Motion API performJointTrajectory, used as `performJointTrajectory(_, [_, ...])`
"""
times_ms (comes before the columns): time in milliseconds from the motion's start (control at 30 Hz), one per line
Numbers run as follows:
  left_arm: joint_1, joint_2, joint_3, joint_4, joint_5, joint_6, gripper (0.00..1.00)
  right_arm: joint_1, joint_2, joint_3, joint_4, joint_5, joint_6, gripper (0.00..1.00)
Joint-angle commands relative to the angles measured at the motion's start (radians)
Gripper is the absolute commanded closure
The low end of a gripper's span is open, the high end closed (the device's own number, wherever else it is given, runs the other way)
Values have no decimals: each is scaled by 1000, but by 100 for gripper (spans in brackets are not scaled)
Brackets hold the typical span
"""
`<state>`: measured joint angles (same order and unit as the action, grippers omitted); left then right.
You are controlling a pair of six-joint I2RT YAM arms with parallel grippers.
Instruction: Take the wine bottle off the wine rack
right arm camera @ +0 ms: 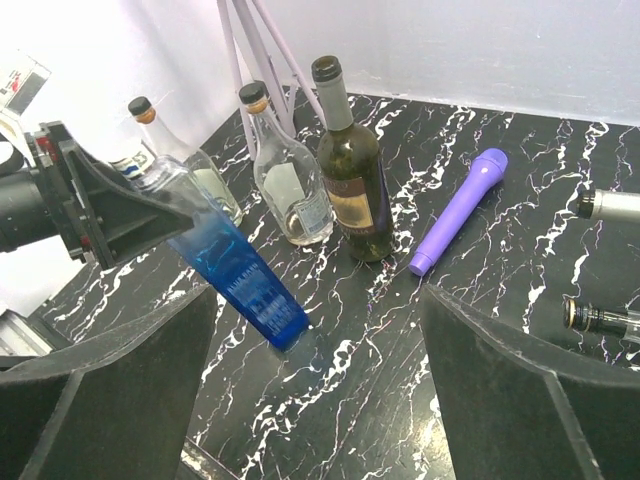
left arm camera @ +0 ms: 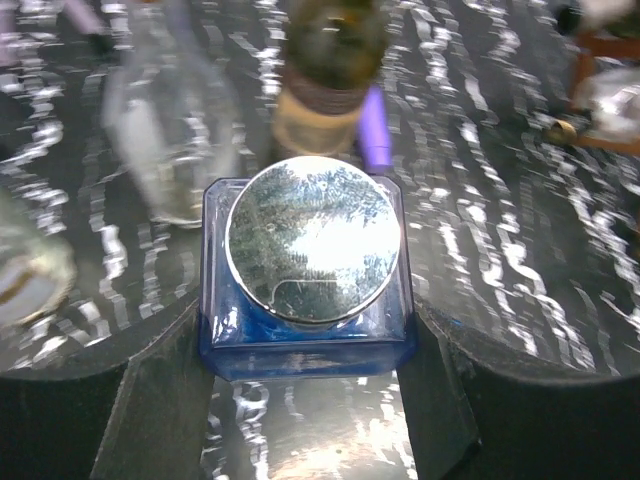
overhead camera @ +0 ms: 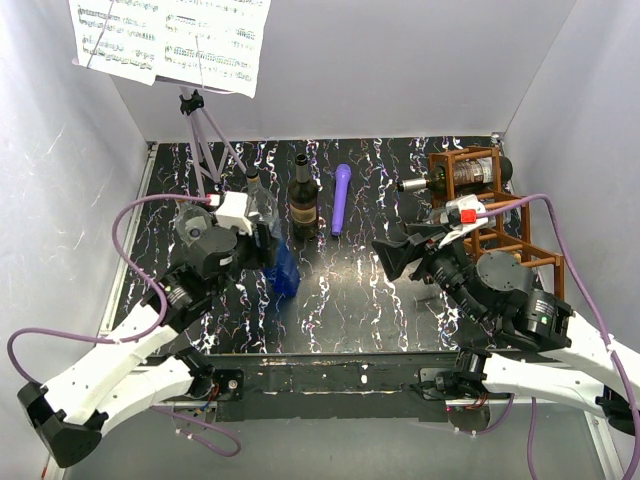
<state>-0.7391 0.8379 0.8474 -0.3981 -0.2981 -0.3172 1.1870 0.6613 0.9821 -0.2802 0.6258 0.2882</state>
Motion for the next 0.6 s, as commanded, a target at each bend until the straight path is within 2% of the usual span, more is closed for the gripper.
performJointTrajectory(0, [7, -74, 45, -133, -361, 13, 100, 2, -22, -13, 65, 18, -1, 10])
performJointTrajectory(100, [15, -69, 53, -171, -453, 44, 100, 2, -26, -20, 67, 14, 2, 10])
performJointTrajectory(267, [76, -77, 59, -217, -486, 61, 100, 3, -32, -23, 65, 9, 8, 10])
performJointTrajectory(467, [265, -122, 16, -145, -357, 124, 100, 3, -32, -23, 65, 5, 8, 10])
performJointTrajectory(567, [314, -105, 13, -120, -348, 147, 100, 2, -28, -23, 67, 2, 9, 10])
